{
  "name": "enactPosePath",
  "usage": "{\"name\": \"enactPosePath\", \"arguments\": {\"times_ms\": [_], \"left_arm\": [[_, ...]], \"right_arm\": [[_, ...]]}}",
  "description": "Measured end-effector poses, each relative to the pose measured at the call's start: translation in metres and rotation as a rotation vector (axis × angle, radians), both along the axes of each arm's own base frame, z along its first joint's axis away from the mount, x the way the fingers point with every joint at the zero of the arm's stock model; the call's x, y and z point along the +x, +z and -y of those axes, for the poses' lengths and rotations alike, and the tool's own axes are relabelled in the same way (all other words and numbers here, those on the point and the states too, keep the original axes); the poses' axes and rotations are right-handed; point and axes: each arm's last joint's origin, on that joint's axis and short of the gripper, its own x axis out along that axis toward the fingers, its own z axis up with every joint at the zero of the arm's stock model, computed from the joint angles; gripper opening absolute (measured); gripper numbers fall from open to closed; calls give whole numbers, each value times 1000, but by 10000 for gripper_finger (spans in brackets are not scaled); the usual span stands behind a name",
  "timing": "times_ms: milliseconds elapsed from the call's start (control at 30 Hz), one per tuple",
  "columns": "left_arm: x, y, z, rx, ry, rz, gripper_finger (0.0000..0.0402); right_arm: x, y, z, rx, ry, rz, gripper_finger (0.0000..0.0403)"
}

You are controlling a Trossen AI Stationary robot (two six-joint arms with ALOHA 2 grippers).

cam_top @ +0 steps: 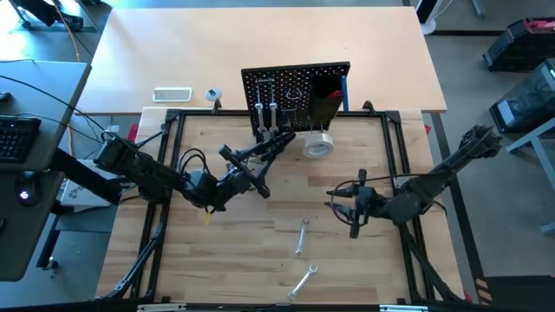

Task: Hang tools onto peg board
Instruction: Put the black wire stripper into the top black bin on the pegboard

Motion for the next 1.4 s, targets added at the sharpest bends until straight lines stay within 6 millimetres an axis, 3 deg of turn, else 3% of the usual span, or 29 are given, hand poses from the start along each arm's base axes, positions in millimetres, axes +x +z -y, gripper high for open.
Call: {"name": "enactPosePath", "arguments": {"times_ms": [267, 600, 1000, 1400], "left_arm": [[9, -12, 2, -14, -93, 9, 204], [15, -22, 7, 77, -127, -121, 204], [35, -28, 39, 331, -106, -708, 204], [41, -15, 55, 338, -259, -952, 204]], "right_arm": [[6, 29, -1, -85, 20, 231, 129], [14, 23, 3, -94, 37, 200, 129], [-13, 38, 7, -48, 86, 220, 129], [2, 10, 32, 144, 155, -22, 129]]}}
